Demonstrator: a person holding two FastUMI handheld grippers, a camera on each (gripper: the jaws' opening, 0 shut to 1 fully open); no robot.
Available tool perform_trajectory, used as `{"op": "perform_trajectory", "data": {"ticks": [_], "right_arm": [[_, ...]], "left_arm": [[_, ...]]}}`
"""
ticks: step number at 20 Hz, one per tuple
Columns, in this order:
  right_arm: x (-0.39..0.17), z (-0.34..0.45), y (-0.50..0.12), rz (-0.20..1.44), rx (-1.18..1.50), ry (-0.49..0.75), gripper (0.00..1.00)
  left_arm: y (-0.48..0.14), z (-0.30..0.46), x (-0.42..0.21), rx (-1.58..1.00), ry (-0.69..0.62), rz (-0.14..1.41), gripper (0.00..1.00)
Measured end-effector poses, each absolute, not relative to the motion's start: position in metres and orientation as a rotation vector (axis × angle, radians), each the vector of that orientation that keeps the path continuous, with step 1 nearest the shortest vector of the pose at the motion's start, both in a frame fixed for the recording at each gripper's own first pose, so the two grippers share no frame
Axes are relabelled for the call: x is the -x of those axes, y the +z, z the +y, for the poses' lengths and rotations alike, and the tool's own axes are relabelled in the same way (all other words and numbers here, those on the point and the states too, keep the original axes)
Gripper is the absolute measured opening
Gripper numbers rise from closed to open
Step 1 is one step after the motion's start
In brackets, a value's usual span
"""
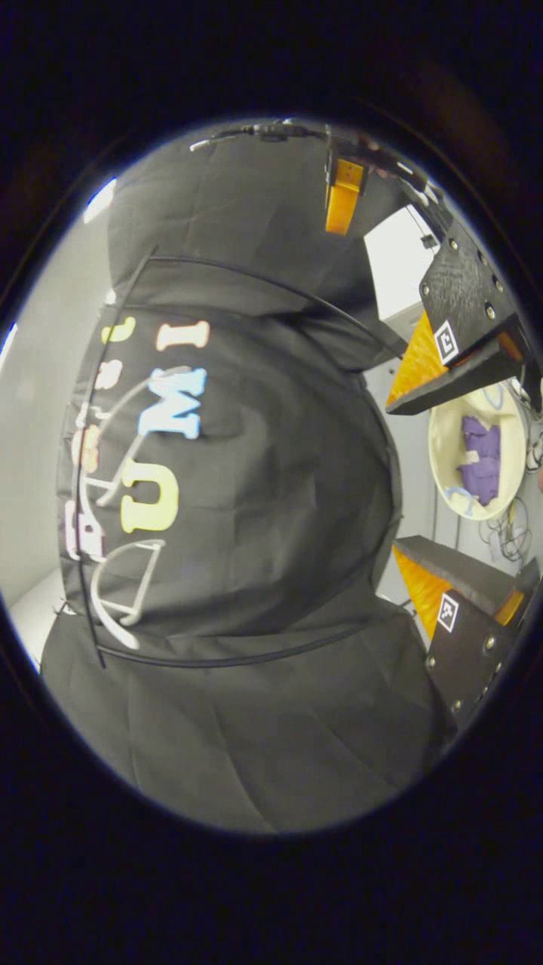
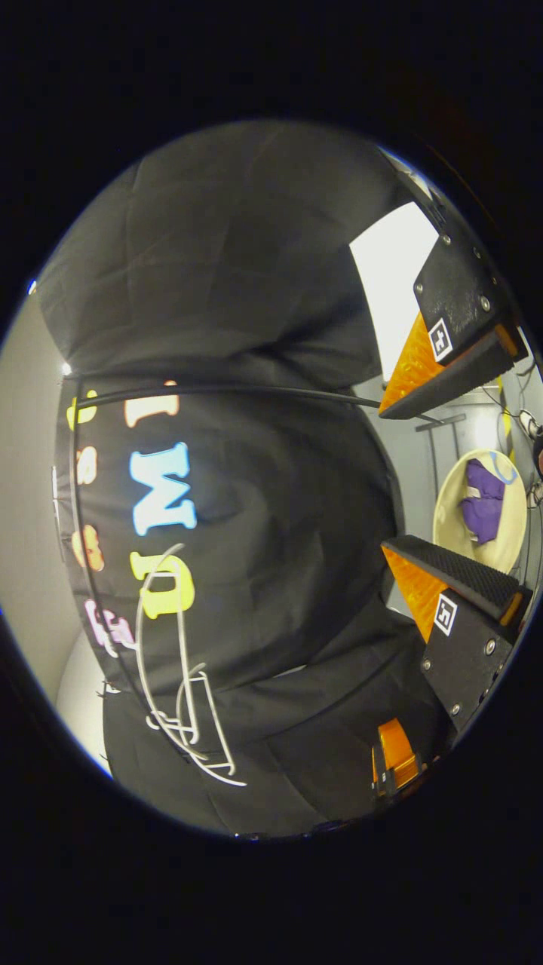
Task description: Grasp the clothes on the hanger with both hands and then place them into the laundry hamper below.
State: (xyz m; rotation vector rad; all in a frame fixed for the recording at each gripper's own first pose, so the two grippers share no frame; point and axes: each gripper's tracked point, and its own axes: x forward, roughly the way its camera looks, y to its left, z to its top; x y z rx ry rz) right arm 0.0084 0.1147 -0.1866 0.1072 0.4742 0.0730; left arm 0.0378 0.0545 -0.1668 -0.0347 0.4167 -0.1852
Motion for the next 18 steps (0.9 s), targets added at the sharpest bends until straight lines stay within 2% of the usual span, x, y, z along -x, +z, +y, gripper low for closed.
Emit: {"op": "perform_trajectory", "data": {"ticks": [2,3,4,6,7,9,12,13,14,17,18], "right_arm": [[-0.021,0.106,-0.147,0.372,-0.085,0.06,0.95],[-0.024,0.103,-0.126,0.322,-0.074,0.057,0.91],[-0.026,0.101,-0.103,0.269,-0.062,0.055,0.95],[-0.027,0.096,-0.061,0.16,-0.034,0.05,0.95],[-0.025,0.092,-0.042,0.111,-0.02,0.042,0.91],[-0.011,0.099,-0.01,0.036,-0.005,0.03,0.91],[-0.008,0.083,0.008,0.001,-0.017,0.004,0.91],[-0.004,0.078,0.013,-0.008,-0.031,-0.008,0.95],[-0.001,0.071,0.017,-0.009,-0.044,-0.022,0.95],[0.014,0.043,0.012,0.01,-0.039,-0.089,0.95],[0.019,0.037,0.012,0.013,-0.035,-0.1,0.95]], "left_arm": [[-0.124,0.056,-0.052,0.037,-0.181,0.33,0.93],[-0.101,0.056,-0.057,0.033,-0.175,0.29,0.96],[-0.078,0.058,-0.058,0.033,-0.17,0.247,0.94],[-0.034,0.065,-0.064,0.043,-0.161,0.157,0.89],[-0.01,0.07,-0.067,0.047,-0.154,0.115,0.9],[0.027,0.086,-0.066,0.048,-0.126,0.042,0.93],[0.052,0.091,-0.046,0.043,-0.108,-0.046,0.96],[0.059,0.09,-0.038,0.041,-0.102,-0.071,0.96],[0.065,0.089,-0.03,0.037,-0.099,-0.083,0.93],[0.069,0.099,-0.018,0.004,-0.06,-0.1,0.96],[0.067,0.102,-0.014,-0.009,-0.045,-0.108,0.89]]}}
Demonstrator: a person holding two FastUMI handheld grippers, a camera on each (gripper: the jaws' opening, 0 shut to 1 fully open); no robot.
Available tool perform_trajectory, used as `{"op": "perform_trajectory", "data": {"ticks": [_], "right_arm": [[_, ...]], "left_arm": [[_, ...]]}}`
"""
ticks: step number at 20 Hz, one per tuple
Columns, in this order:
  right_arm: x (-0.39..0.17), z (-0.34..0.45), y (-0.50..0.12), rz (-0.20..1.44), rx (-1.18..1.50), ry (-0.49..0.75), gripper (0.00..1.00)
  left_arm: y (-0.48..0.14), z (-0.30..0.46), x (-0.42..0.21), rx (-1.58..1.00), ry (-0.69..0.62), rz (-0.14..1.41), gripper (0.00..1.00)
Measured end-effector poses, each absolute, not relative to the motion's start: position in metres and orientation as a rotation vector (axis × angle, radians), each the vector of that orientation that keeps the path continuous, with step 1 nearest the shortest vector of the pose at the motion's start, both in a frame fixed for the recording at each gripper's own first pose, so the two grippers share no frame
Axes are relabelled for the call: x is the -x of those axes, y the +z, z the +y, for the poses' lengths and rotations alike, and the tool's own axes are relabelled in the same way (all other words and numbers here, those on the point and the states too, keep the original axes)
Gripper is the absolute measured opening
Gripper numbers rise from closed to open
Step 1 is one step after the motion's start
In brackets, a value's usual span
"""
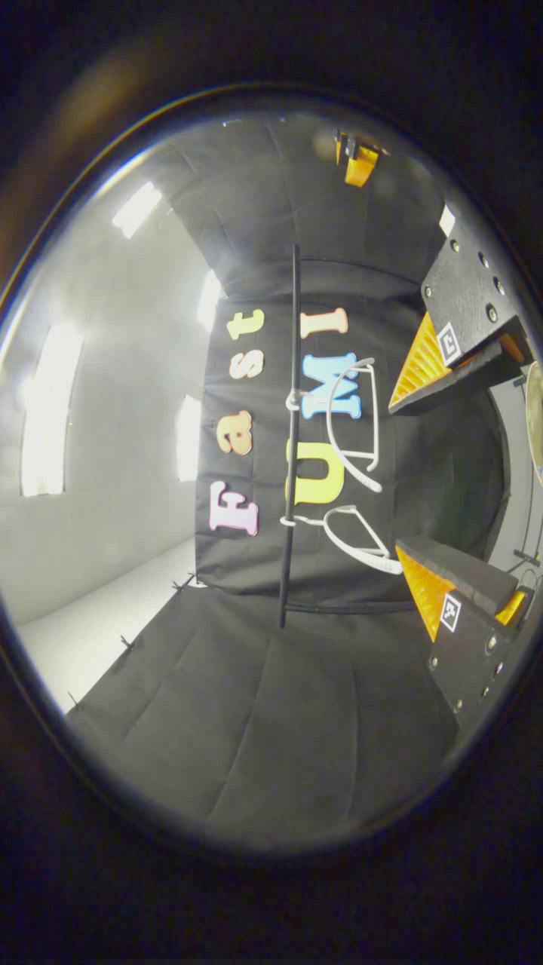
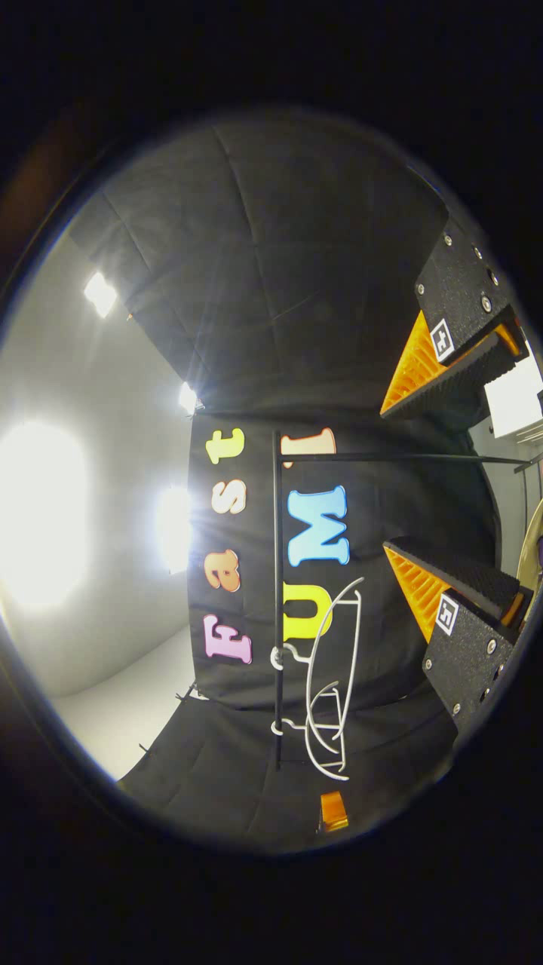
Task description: Grasp the clothes on the hanger with both hands and then place them into the laundry hamper below.
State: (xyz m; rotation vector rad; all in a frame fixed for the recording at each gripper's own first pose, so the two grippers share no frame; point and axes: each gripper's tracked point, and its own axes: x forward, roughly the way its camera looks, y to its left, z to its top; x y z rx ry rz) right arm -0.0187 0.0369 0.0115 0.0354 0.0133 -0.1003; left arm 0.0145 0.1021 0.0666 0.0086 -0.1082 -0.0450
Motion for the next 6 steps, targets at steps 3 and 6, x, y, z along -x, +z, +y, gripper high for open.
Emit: {"op": "perform_trajectory", "data": {"ticks": [3,6], "right_arm": [[0.026,0.02,0.01,0.015,-0.027,-0.132,0.95],[0.026,0.013,0.015,0.001,-0.05,-0.14,0.95]], "left_arm": [[0.066,0.1,-0.009,-0.018,-0.046,-0.123,0.96],[0.064,0.097,-0.007,-0.011,-0.053,-0.116,0.96]]}}
